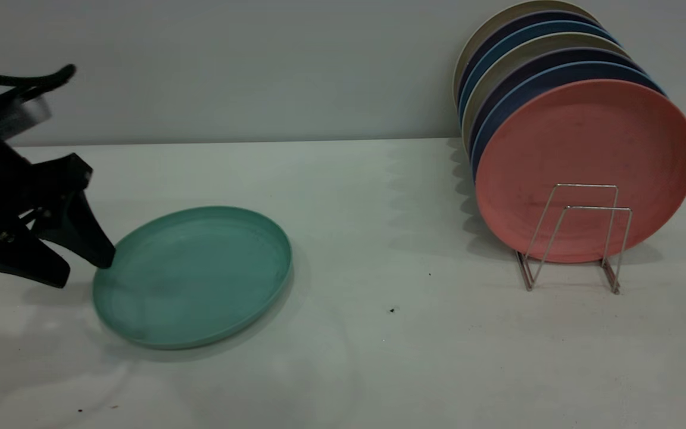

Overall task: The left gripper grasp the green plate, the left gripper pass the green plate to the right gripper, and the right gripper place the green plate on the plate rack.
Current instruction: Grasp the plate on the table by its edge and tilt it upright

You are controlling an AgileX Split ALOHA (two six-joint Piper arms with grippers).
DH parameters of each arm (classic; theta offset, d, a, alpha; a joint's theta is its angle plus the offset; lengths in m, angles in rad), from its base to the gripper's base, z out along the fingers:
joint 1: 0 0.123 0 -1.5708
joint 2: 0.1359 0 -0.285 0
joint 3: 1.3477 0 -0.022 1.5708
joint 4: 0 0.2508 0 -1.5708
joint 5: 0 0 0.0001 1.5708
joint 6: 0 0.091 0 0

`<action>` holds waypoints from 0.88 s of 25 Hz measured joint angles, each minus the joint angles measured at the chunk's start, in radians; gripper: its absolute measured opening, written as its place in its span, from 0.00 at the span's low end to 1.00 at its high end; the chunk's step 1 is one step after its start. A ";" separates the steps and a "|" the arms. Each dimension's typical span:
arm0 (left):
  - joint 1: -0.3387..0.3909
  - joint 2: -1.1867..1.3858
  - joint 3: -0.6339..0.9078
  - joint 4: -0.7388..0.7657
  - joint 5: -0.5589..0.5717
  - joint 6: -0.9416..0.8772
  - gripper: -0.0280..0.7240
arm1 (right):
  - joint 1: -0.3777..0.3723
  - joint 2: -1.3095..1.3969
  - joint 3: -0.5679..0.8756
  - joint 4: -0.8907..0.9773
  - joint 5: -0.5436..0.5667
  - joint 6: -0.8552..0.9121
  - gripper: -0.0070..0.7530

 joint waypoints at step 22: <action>0.101 0.254 -0.007 -0.438 -0.067 0.339 0.64 | 0.000 0.000 0.000 0.000 -0.001 -0.003 0.52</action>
